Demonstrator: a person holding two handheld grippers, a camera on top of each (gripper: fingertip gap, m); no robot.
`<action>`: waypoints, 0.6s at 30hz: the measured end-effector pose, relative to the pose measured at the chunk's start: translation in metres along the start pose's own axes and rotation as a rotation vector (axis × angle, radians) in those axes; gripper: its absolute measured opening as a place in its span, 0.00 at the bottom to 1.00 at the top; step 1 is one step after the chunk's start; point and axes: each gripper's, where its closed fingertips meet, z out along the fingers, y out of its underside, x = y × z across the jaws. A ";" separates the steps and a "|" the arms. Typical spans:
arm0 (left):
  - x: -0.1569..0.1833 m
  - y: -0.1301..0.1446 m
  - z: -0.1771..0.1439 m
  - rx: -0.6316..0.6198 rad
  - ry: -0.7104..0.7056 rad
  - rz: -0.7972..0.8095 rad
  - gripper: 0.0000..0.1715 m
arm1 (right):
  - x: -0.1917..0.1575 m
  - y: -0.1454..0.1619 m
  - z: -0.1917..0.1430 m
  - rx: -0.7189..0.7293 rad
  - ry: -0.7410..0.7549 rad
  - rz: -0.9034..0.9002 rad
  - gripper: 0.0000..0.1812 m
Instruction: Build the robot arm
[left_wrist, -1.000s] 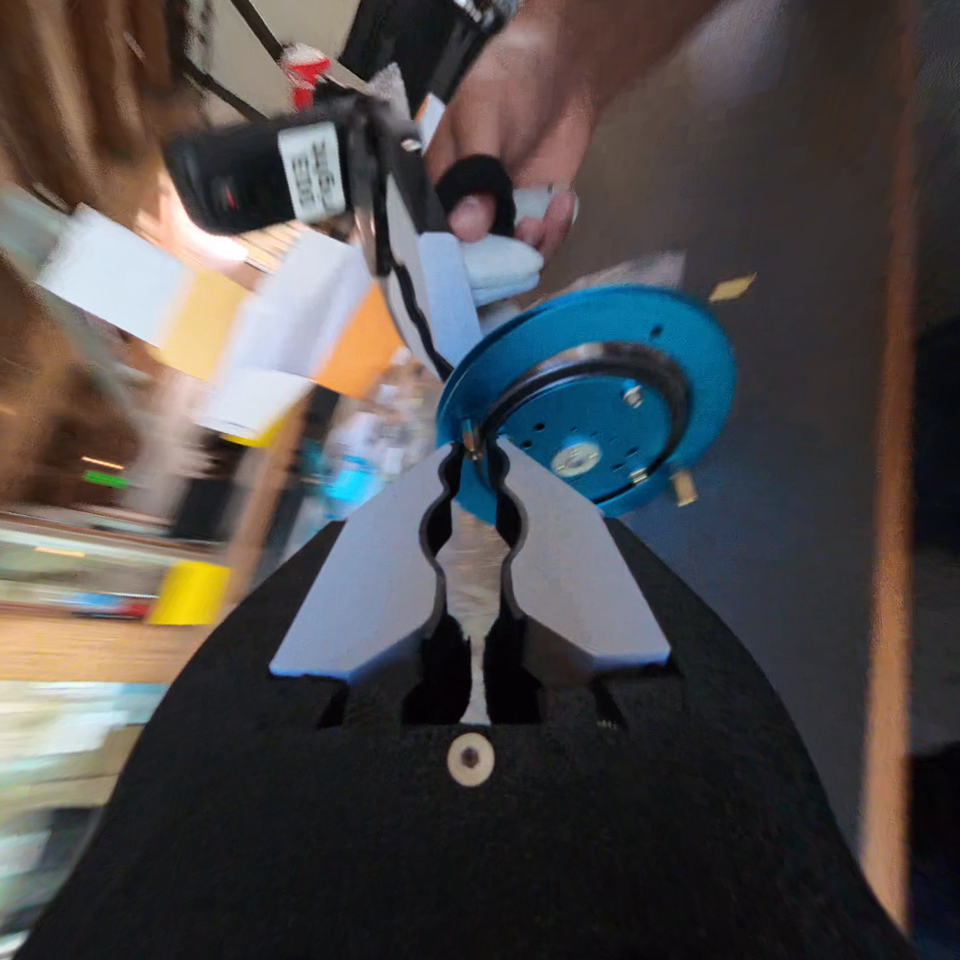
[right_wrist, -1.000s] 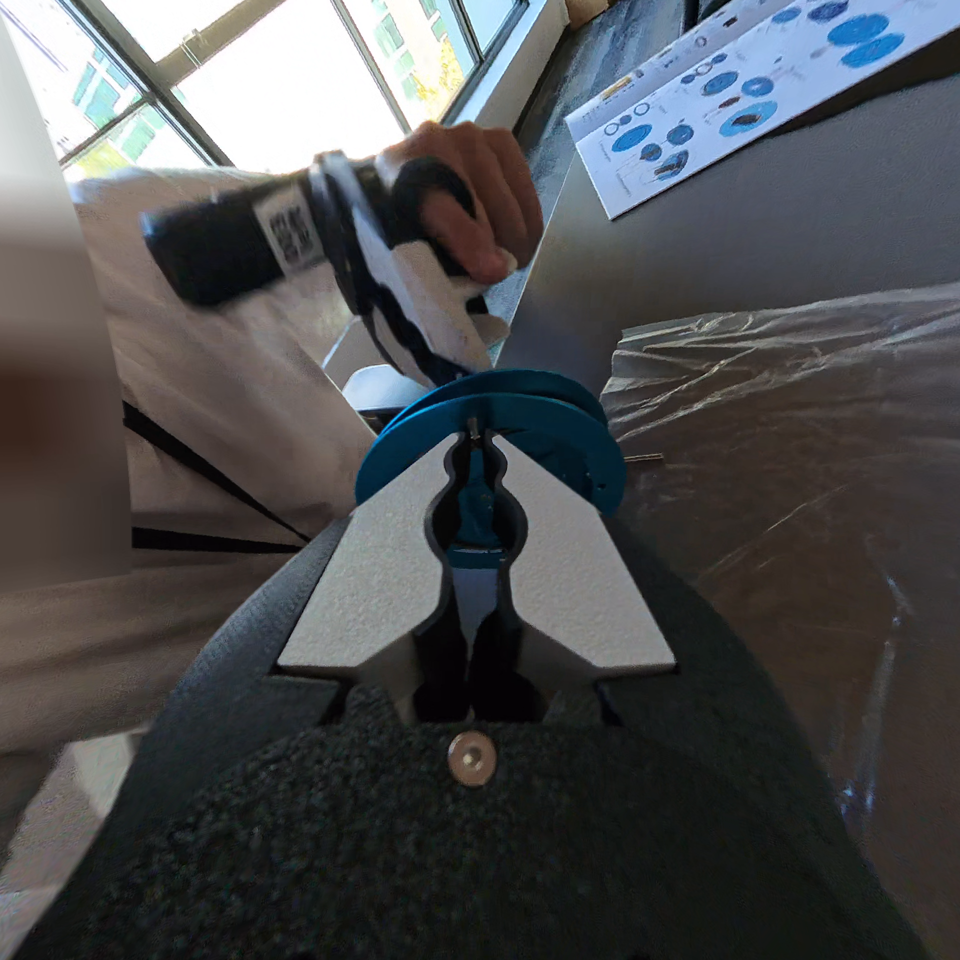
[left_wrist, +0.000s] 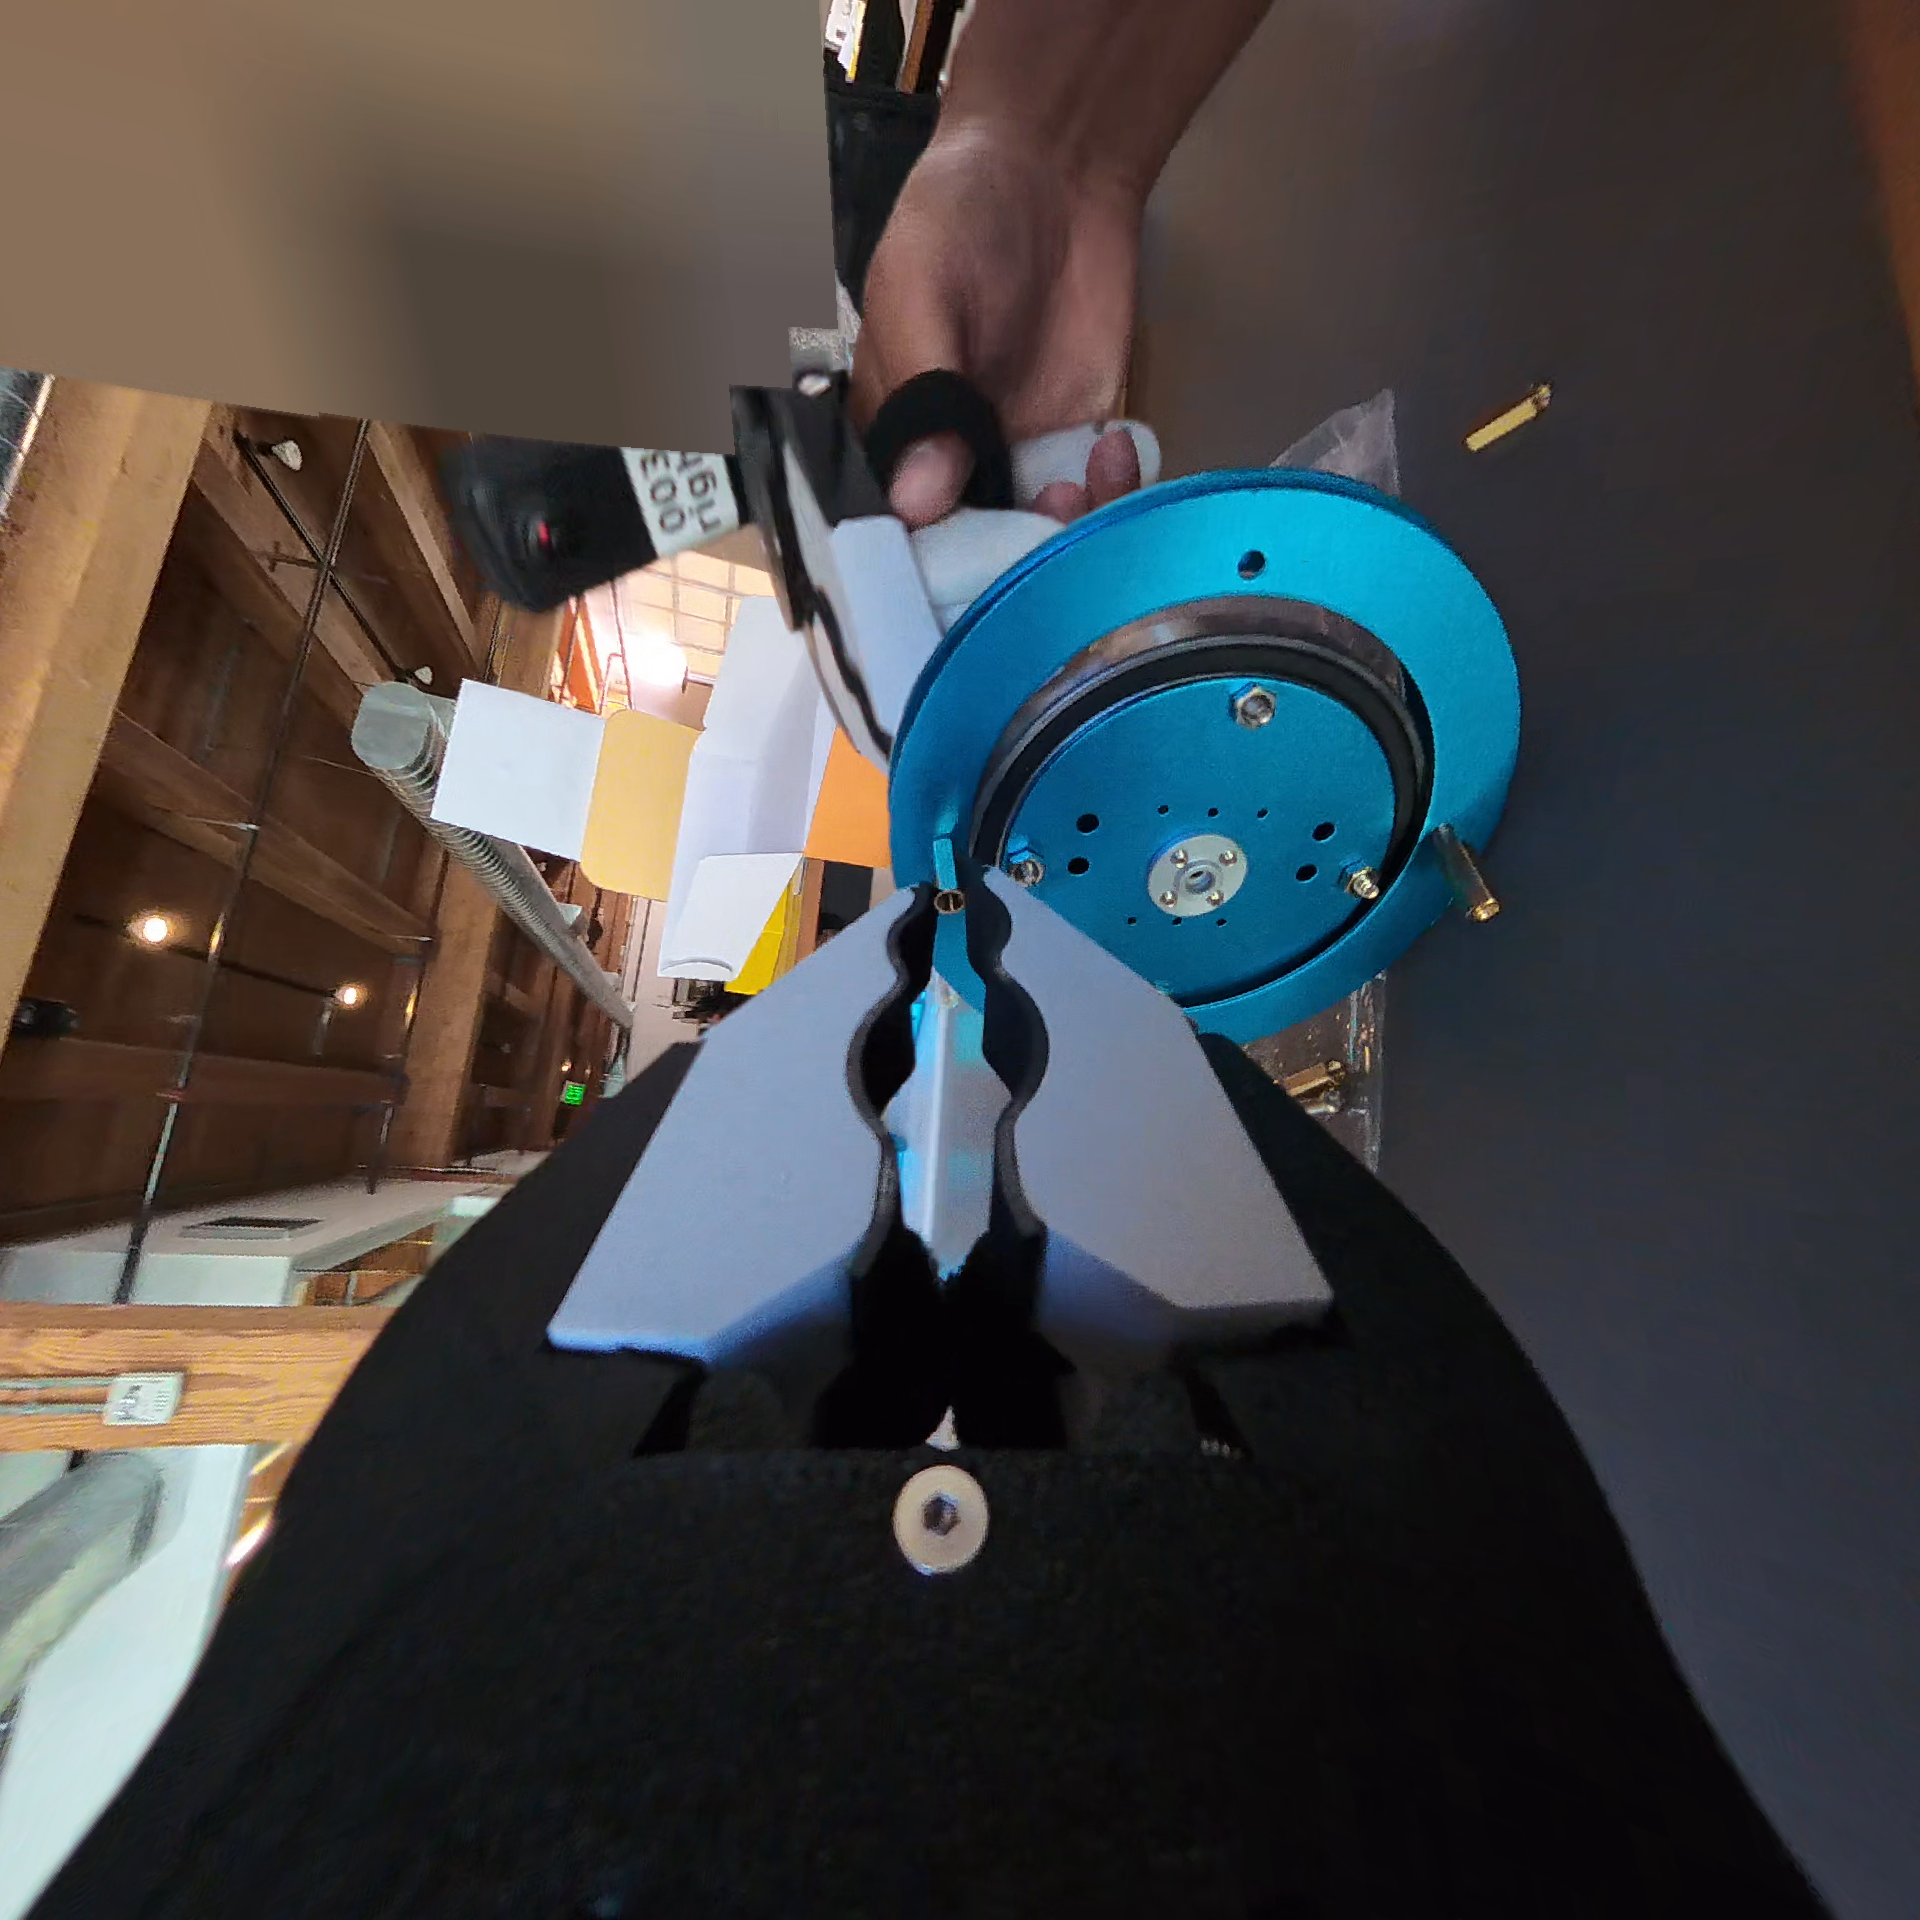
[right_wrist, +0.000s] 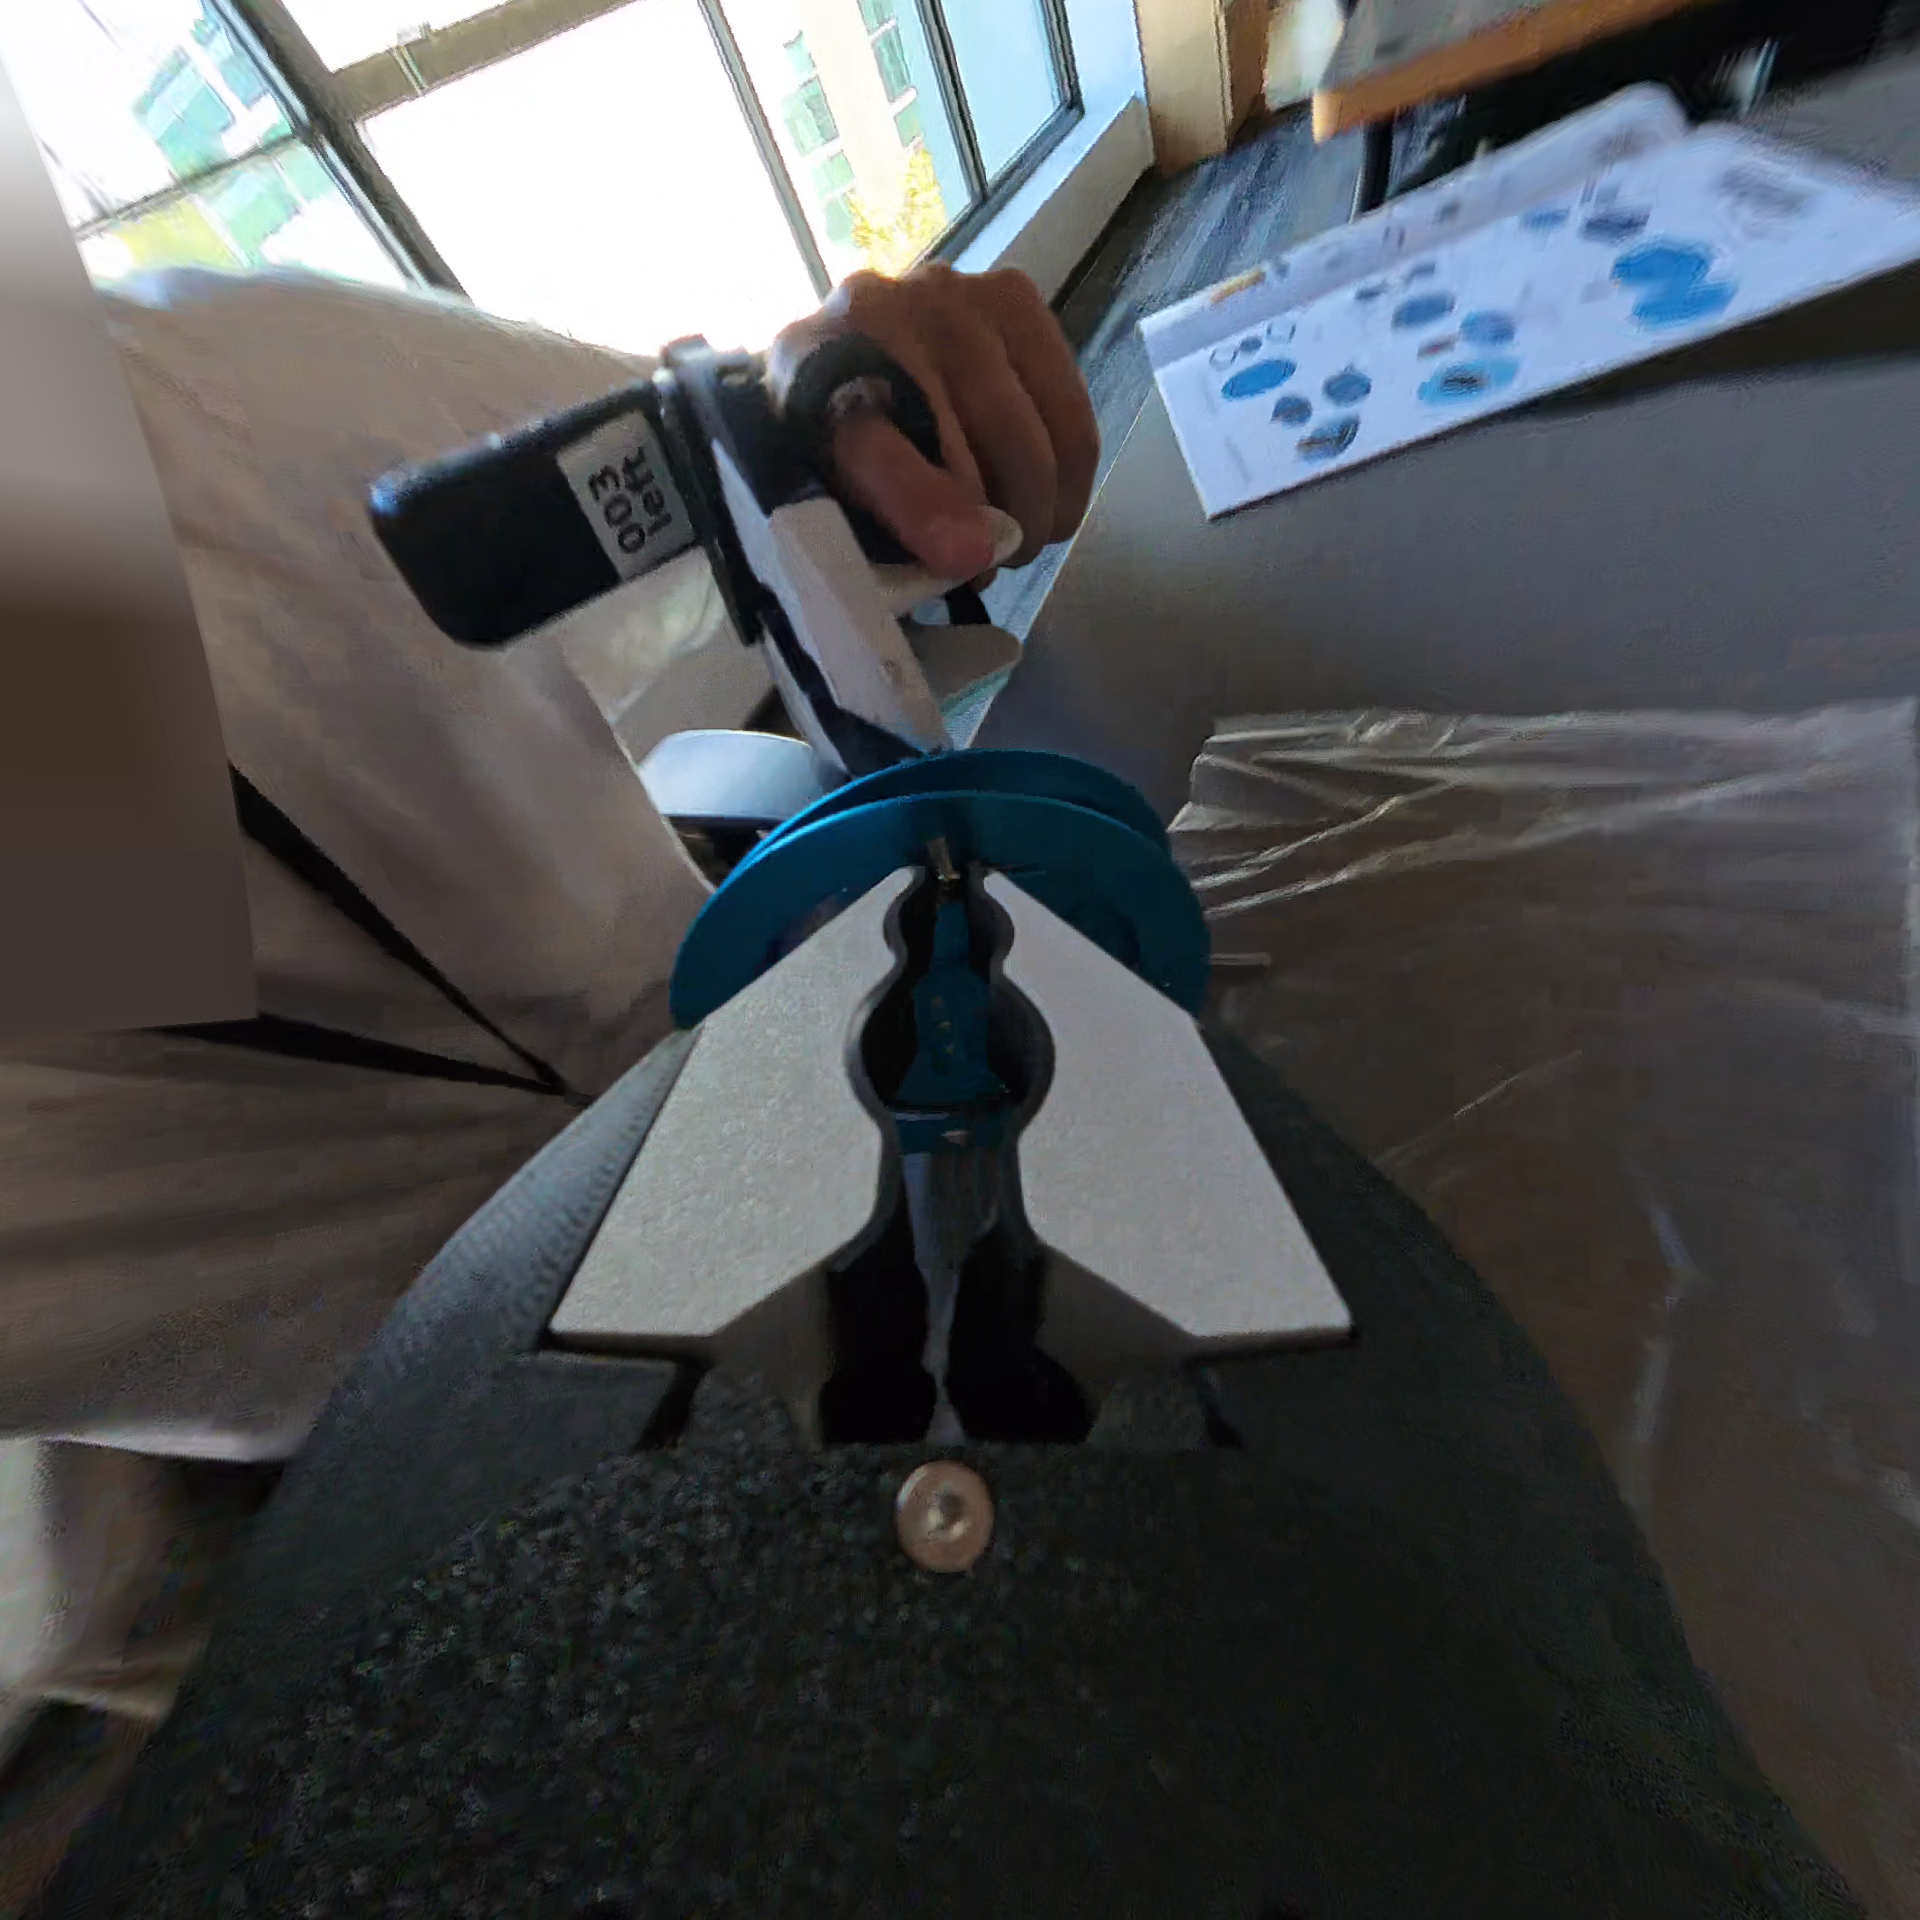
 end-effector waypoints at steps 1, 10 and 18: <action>0.000 0.001 0.000 0.003 0.000 -0.019 0.03 | 0.001 0.000 -0.001 0.008 0.029 -0.091 0.04; 0.000 0.004 -0.001 0.070 0.047 -0.182 0.03 | -0.001 -0.003 -0.007 0.070 0.121 -0.520 0.09; 0.000 0.002 -0.002 0.164 0.160 -0.447 0.03 | -0.001 -0.007 -0.005 0.094 0.208 -0.680 0.02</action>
